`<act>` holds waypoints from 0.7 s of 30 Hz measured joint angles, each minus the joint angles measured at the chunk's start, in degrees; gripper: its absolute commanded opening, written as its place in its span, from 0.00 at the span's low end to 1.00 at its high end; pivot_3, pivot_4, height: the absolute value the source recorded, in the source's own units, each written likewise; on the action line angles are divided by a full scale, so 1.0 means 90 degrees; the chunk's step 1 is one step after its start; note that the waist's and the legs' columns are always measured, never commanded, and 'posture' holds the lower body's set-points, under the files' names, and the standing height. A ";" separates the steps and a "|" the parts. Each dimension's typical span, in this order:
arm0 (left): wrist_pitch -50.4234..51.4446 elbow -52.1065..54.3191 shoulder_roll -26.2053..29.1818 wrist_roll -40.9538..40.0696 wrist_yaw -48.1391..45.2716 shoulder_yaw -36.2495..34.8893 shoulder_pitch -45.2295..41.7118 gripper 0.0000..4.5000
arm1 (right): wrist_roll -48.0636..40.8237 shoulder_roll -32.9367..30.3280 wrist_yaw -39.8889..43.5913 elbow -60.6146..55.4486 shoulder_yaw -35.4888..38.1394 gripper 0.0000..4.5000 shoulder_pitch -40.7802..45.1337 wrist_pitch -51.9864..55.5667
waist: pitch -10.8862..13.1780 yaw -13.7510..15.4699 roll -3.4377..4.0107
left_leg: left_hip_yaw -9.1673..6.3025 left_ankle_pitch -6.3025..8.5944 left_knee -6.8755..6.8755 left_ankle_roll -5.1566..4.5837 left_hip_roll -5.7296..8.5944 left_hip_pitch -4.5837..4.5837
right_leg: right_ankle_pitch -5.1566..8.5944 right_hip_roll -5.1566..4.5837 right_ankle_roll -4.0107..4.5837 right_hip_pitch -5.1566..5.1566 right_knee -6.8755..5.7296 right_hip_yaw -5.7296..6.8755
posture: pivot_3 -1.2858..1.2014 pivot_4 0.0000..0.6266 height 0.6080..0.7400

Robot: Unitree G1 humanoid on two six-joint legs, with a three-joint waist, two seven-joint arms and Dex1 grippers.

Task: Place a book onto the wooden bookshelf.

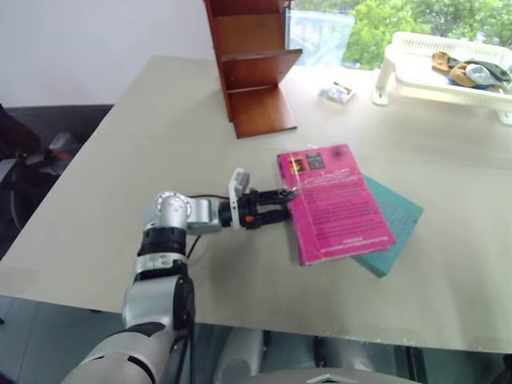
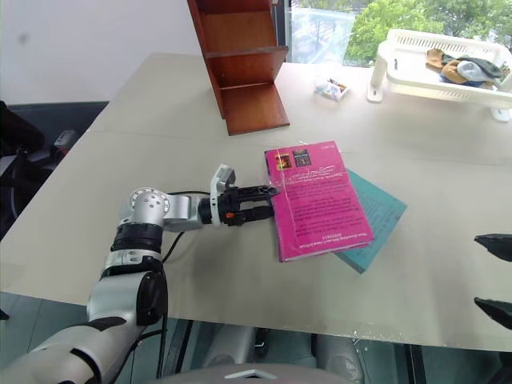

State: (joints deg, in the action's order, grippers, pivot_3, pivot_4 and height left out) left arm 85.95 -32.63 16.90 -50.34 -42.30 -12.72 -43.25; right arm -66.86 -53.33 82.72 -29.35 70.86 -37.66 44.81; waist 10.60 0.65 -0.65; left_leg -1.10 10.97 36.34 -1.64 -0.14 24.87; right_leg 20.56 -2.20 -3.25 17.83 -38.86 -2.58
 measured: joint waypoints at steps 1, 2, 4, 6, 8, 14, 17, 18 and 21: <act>-0.0027 0.0001 -0.0006 0.0024 -0.0054 0.0033 0.0000 0.99 | 0.0000 0.0000 -0.0014 0.0003 0.0000 1.00 0.0030 -0.0001 | 0.0000 0.0017 0.0000 | -0.0003 0.0000 -0.0002 0.0000 0.0004 0.0001 | 0.0000 -0.0004 0.0000 0.0000 0.0001 0.0003 | 0.52 0.24 1.00; -0.0040 0.0001 -0.0007 0.0049 -0.0106 0.0053 0.0000 0.94 | 0.0004 0.0000 -0.0027 0.0015 -0.0001 1.00 0.0063 -0.0006 | 0.0000 0.0024 0.0000 | -0.0007 0.0000 -0.0004 0.0000 0.0005 0.0003 | 0.0000 -0.0005 0.0000 0.0000 0.0002 0.0005 | 0.52 0.24 1.00; -0.0055 0.0001 -0.0018 0.0098 -0.0141 0.0063 0.0000 0.82 | 0.0036 0.0004 -0.0041 0.0040 -0.0009 1.00 0.0080 -0.0020 | 0.0000 0.0024 0.0000 | -0.0016 0.0000 -0.0004 -0.0001 0.0006 0.0006 | 0.0001 -0.0005 0.0001 0.0000 0.0003 0.0006 | 0.52 0.24 1.00; -0.0070 0.0001 -0.0036 0.0124 -0.0164 0.0062 0.0000 0.62 | 0.0084 0.0014 -0.0053 0.0097 -0.0026 1.00 0.0114 -0.0030 | 0.0000 0.0023 0.0001 | -0.0021 -0.0001 -0.0005 -0.0001 0.0006 0.0007 | 0.0001 -0.0005 0.0001 0.0000 0.0002 0.0007 | 0.52 0.24 1.00; -0.0094 -0.0005 -0.0068 0.0154 -0.0180 0.0035 0.0000 0.42 | 0.0129 0.0031 -0.0062 0.0146 -0.0059 1.00 0.0162 -0.0045 | 0.0000 0.0024 0.0001 | -0.0021 -0.0001 -0.0005 -0.0001 0.0007 0.0007 | 0.0001 -0.0005 0.0001 -0.0002 0.0002 0.0009 | 0.52 0.24 1.00; -0.0267 -0.0220 -0.0251 0.0255 -0.0217 -0.0024 -0.0147 0.09 | 0.0265 0.0033 -0.0057 0.0244 -0.0269 1.00 0.0302 -0.0143 | 0.0000 0.0028 -0.0001 | -0.0024 -0.0001 -0.0003 -0.0001 0.0012 0.0008 | 0.0001 -0.0009 0.0001 -0.0004 0.0002 0.0016 | 0.52 0.24 1.00; -0.0260 -0.0213 -0.0264 0.0307 -0.0302 0.0006 -0.0163 0.08 | 0.0366 0.0033 -0.0050 0.0354 -0.0324 1.00 0.0356 -0.0159 | 0.0001 0.0012 0.0000 | -0.0023 -0.0001 -0.0005 -0.0002 0.0012 0.0008 | 0.0001 -0.0006 0.0001 -0.0003 0.0004 0.0020 | 0.52 0.24 1.00; -0.0242 -0.0202 -0.0264 0.0309 -0.0315 0.0006 -0.0163 0.08 | 0.0384 0.0033 -0.0050 0.0368 -0.0327 1.00 0.0363 -0.0159 | 0.0001 0.0014 0.0000 | -0.0024 -0.0001 -0.0005 -0.0002 0.0012 0.0010 | 0.0001 -0.0005 0.0001 -0.0002 0.0004 0.0022 | 0.52 0.24 1.00; -0.0033 -0.0119 -0.0257 0.0209 -0.0338 -0.0083 -0.0164 0.08 | 0.0393 0.0034 -0.0049 0.0373 -0.0331 1.00 0.0405 -0.0159 | 0.0003 0.0014 -0.0002 | -0.0029 -0.0001 -0.0006 -0.0001 0.0011 0.0016 | 0.0001 -0.0004 0.0001 0.0000 0.0005 0.0025 | 0.52 0.24 1.00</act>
State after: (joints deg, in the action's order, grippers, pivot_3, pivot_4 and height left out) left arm 85.65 -33.70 14.58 -48.46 -45.35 -13.46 -44.72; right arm -63.33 -53.02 82.28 -25.99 67.89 -34.01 43.38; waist 10.63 0.78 -0.68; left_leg -1.36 10.95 36.29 -1.65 -0.04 25.01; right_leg 20.57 -2.24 -3.24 17.83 -38.81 -2.36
